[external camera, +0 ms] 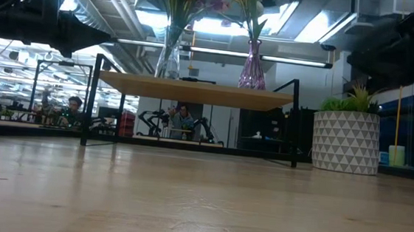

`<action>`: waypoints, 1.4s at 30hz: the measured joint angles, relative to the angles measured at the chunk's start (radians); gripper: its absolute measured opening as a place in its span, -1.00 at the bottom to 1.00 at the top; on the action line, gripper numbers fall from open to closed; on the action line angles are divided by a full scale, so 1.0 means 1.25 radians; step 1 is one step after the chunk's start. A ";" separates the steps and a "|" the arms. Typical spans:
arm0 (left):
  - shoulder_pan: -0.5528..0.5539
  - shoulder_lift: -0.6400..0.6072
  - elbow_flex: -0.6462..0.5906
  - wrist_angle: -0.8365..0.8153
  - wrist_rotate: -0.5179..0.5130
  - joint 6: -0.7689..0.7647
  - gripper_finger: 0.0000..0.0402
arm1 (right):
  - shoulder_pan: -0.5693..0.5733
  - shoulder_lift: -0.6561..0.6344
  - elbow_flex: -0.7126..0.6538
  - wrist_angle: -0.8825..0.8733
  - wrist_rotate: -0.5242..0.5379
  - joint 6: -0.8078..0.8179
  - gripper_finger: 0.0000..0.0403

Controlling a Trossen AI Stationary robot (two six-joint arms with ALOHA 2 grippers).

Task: Pick and place flowers into a vace then onto a shelf
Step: Return to Home Position

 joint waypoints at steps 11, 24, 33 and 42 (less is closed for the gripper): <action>0.000 0.000 0.000 0.000 0.000 0.000 -0.98 | -0.007 -0.048 0.000 0.010 0.001 0.000 -0.95; 0.000 0.000 0.000 0.000 0.000 0.000 -0.98 | -0.008 -0.046 0.000 0.008 0.001 0.000 -0.95; 0.000 0.000 0.000 0.000 0.000 0.000 -0.98 | -0.008 -0.046 0.000 0.008 0.001 0.000 -0.95; 0.000 0.000 0.000 0.000 0.000 0.000 -0.98 | -0.008 -0.046 0.000 0.008 0.001 0.000 -0.95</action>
